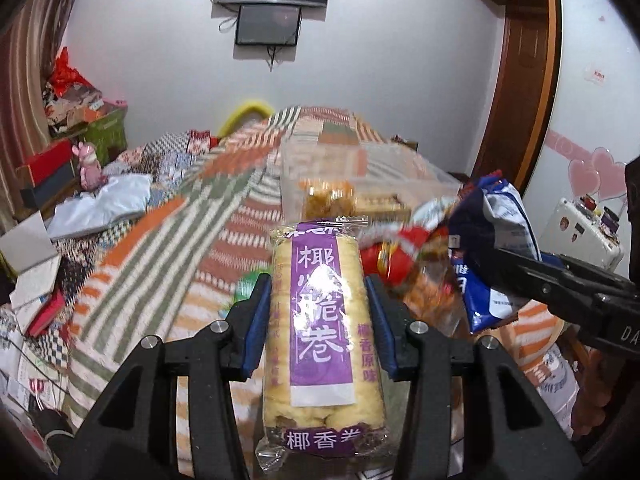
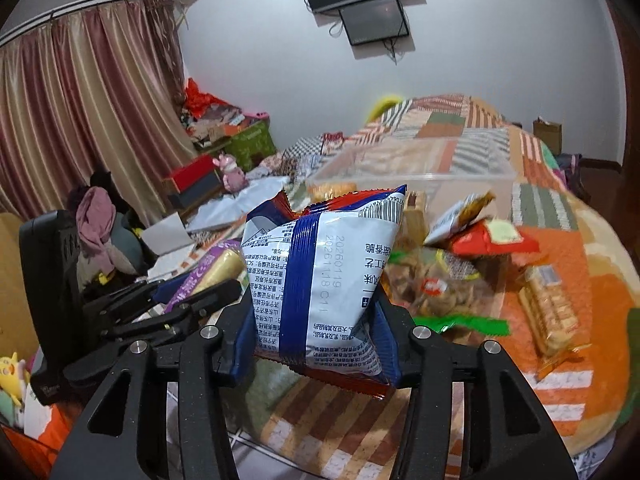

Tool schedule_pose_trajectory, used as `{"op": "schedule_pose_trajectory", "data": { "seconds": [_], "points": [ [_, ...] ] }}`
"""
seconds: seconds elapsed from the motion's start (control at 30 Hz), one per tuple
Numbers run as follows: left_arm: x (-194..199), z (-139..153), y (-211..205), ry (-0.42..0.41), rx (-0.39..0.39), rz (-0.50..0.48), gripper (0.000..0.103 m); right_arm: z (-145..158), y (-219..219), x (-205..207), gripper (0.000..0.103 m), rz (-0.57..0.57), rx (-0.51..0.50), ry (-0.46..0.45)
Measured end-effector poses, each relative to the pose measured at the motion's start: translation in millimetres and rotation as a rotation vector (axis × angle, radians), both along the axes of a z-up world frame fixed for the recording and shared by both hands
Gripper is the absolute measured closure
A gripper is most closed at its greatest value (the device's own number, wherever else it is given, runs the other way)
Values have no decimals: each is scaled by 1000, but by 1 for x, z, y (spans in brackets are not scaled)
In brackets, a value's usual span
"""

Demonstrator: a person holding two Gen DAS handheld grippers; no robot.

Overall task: Organize snacks
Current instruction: 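Carry both packs into the clear plastic box and open both tools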

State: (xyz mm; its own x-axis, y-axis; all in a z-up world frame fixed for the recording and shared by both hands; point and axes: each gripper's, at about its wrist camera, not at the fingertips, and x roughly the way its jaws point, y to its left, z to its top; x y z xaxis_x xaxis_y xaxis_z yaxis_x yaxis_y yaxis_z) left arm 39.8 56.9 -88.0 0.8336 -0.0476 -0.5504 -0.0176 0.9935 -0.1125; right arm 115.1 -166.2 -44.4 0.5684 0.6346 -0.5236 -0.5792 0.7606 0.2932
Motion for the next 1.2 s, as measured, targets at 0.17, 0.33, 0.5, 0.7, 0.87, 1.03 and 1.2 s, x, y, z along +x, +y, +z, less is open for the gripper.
{"op": "schedule_pose_trajectory", "data": {
  "seconds": [0.17,0.33,0.5,0.7,0.87,1.03,1.2],
  "points": [
    [12,26,1,-57,2,-11,57,16,-7,9,56,-42,6,-47],
    [31,45,1,-88,9,-27,57,32,-13,24,56,-75,10,-94],
    [55,56,-1,-94,22,-28,57,45,-16,39,56,-106,-2,-155],
    [90,65,-1,-95,28,-30,57,52,-20,69,56,-127,-16,-176],
    [131,66,5,-55,20,-36,57,53,-20,95,56,-133,-44,-171],
    [171,58,12,1,0,-41,57,47,-19,125,56,-126,-68,-132],
    [208,44,16,69,-1,-42,57,35,-17,150,56,-124,-102,-77]
  ]
}}
